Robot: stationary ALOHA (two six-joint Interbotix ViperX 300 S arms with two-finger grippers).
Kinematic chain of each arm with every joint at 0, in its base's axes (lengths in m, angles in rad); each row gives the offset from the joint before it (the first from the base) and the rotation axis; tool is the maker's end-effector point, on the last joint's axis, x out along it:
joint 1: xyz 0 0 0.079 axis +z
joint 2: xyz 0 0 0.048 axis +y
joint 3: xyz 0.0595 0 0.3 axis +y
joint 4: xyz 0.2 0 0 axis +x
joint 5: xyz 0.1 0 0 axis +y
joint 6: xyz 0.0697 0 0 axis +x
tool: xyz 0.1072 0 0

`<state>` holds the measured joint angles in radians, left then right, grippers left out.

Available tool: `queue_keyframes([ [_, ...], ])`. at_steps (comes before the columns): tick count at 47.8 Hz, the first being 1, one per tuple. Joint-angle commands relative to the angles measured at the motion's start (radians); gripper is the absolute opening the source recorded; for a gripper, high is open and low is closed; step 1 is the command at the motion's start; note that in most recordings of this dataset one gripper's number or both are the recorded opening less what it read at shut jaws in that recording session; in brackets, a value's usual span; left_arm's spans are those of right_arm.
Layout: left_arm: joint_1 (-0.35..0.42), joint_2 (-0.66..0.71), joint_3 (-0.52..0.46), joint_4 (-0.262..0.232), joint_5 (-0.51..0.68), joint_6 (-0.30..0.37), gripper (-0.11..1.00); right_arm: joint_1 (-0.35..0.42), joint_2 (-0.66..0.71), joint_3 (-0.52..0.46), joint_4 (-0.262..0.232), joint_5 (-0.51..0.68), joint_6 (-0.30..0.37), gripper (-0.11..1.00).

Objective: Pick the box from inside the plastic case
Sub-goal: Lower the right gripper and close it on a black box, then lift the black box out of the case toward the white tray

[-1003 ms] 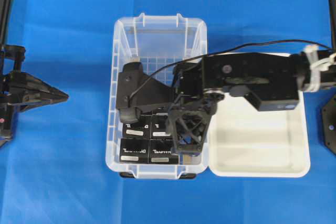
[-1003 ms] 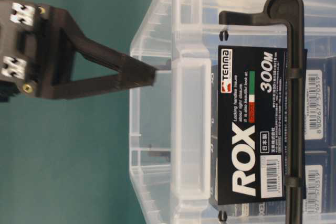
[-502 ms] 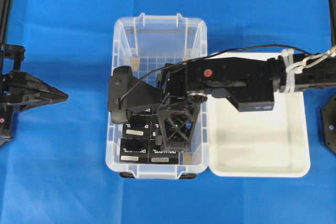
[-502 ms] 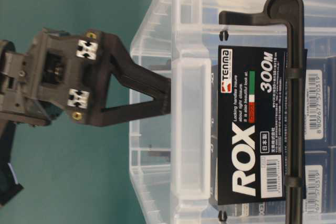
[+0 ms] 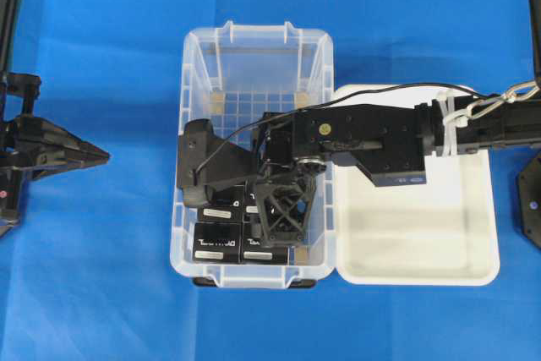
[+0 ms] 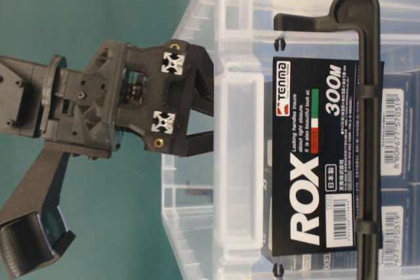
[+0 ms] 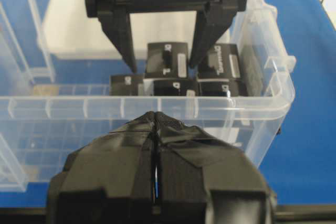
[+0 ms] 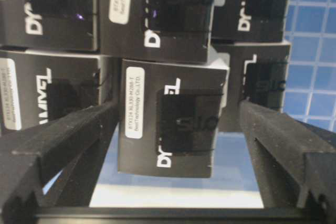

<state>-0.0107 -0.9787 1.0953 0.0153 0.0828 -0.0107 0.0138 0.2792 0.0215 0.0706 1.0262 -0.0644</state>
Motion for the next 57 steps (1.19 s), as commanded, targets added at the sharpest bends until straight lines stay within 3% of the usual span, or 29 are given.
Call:
queue_keyframes([
  [1, -0.002, 0.006, -0.028, 0.002, -0.003, 0.002, -0.07, 0.002, 0.008, 0.011, 0.000, -0.015, -0.002, 1.00],
  [30, 0.000, 0.006, -0.028, 0.002, -0.005, 0.002, -0.07, -0.031, 0.029, 0.034, 0.002, -0.080, -0.043, 0.98],
  [35, 0.000, 0.006, -0.028, 0.002, -0.005, 0.002, -0.07, -0.028, 0.029, 0.031, 0.002, -0.080, -0.044, 0.90],
  [40, 0.000, 0.006, -0.028, 0.002, -0.005, 0.002, -0.07, -0.026, 0.025, 0.020, 0.002, -0.077, -0.044, 0.70],
  [57, 0.000, 0.006, -0.028, 0.002, -0.003, 0.002, -0.07, -0.043, 0.002, -0.035, 0.002, -0.032, -0.044, 0.67],
])
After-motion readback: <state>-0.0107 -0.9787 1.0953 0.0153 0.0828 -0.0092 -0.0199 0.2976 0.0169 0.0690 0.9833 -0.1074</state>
